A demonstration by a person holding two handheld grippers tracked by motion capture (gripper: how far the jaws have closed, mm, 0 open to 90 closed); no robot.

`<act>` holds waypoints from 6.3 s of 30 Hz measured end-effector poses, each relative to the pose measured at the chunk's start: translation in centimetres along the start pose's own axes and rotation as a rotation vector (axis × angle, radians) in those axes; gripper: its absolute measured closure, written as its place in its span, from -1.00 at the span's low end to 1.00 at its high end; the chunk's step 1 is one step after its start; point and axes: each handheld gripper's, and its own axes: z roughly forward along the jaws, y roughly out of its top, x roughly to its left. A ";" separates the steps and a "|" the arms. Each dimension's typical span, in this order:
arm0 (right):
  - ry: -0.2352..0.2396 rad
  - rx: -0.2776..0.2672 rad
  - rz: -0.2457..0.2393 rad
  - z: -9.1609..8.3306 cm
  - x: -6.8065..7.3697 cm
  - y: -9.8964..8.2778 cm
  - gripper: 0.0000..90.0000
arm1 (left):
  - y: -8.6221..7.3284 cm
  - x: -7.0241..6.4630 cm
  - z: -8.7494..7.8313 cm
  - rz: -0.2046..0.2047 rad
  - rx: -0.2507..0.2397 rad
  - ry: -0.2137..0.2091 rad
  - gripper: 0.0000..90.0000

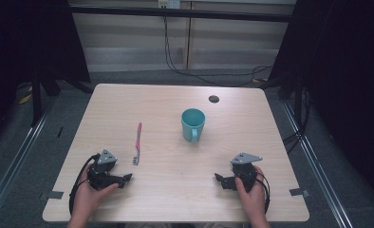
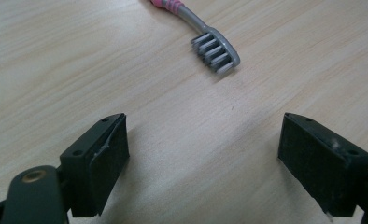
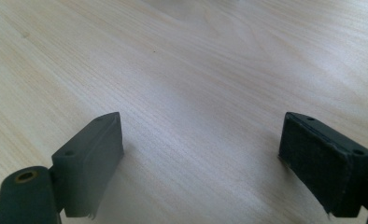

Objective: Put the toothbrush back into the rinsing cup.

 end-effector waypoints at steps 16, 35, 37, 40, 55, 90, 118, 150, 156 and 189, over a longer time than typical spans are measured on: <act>0.000 0.000 0.001 0.0 0.0 0.0 -0.71 | 5.3 -0.2 -0.3 -0.013 0.144 -0.013 -0.56; 0.003 0.002 0.001 -0.1 0.1 -0.1 -0.71 | 9.6 0.7 1.7 -0.008 0.260 0.013 -0.55; 0.003 0.002 0.001 -0.1 0.1 -0.1 -0.71 | 9.8 0.8 2.0 -0.013 0.261 0.016 -0.55; 0.003 0.002 0.001 -0.1 0.1 -0.1 -0.71 | 10.0 1.0 2.5 -0.021 0.274 0.007 -0.55; 0.009 0.002 0.000 -0.1 0.1 0.0 -0.72 | 11.7 2.5 3.8 -0.078 0.292 0.025 -0.49; 0.009 0.002 -0.001 -0.1 0.1 0.0 -0.72 | 12.6 3.4 6.7 -0.359 0.382 0.030 0.19; 0.008 0.004 -0.001 0.0 0.1 0.0 -0.73 | 13.3 2.4 6.7 -0.245 0.456 0.022 0.79; 0.024 0.003 -0.168 -0.5 0.8 3.3 -0.52 | 15.2 -0.2 2.6 -0.072 0.439 -0.127 0.79; 0.060 -0.011 -0.201 -0.3 1.2 4.5 -0.51 | 15.1 -1.0 2.7 -0.052 0.439 -0.157 0.79; 0.096 -0.027 -0.443 1.2 4.7 8.9 -0.45 | 15.5 -5.7 3.0 0.068 0.458 -0.291 0.79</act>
